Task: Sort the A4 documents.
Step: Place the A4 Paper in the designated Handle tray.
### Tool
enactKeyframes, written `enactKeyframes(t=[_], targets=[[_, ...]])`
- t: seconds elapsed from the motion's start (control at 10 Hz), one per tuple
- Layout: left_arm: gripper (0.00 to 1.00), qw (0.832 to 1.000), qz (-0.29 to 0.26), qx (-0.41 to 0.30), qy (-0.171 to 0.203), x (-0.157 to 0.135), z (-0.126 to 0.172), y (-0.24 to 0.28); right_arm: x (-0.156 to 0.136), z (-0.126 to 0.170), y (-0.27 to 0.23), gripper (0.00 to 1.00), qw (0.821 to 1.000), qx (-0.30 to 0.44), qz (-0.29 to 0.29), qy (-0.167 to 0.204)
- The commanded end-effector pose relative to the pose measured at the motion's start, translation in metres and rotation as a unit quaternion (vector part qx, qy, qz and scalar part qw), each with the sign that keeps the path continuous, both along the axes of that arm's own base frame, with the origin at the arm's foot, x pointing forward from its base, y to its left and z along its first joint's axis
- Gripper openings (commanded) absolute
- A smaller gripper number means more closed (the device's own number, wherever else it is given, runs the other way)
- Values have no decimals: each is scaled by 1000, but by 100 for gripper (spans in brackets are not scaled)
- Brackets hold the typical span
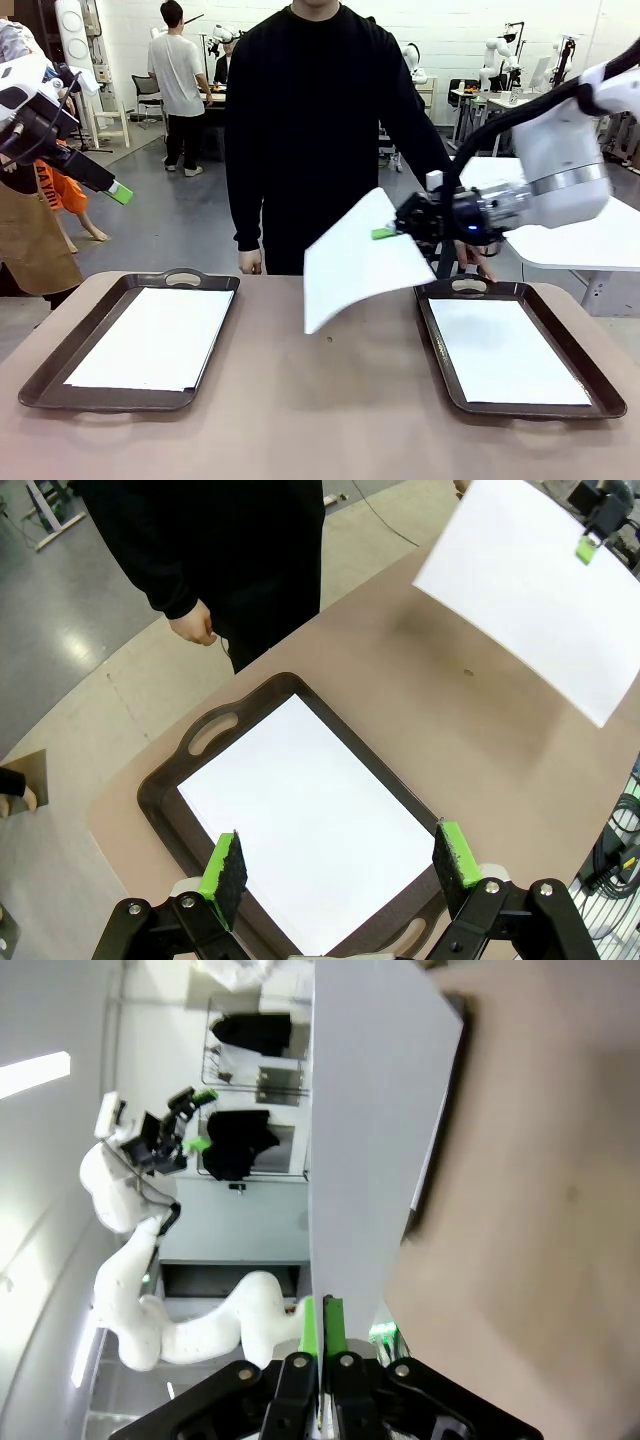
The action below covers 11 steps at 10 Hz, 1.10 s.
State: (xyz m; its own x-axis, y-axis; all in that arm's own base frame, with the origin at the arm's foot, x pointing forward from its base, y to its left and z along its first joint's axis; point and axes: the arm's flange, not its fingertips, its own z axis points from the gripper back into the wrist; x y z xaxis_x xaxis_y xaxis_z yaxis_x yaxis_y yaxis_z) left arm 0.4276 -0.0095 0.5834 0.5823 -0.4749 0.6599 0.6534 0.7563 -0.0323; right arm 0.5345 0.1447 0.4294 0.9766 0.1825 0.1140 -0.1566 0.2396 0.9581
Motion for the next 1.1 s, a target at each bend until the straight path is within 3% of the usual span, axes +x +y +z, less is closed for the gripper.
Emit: enactKeyframes(t=[0.0,0.3,0.5,0.7,1.0], targets=[[97,1000,-2,1,-2,-1,0,0,-12,1,-38,1,999,-7,20,-30],[97,1000,-2,1,-2,-1,0,0,-12,-26,-68,1,999,-17,12,-33],[97,1000,-2,1,-2,-1,0,0,-15,-54,-71,1,1000,-19,8,-13],[97,1000,-2,1,-2,-1,0,0,-20,-68,-81,1,999,-13,-2,-31],[97,1000,-2,1,-2,-1,0,0,-37,-88,-116,1,993,-115,-35,-19]])
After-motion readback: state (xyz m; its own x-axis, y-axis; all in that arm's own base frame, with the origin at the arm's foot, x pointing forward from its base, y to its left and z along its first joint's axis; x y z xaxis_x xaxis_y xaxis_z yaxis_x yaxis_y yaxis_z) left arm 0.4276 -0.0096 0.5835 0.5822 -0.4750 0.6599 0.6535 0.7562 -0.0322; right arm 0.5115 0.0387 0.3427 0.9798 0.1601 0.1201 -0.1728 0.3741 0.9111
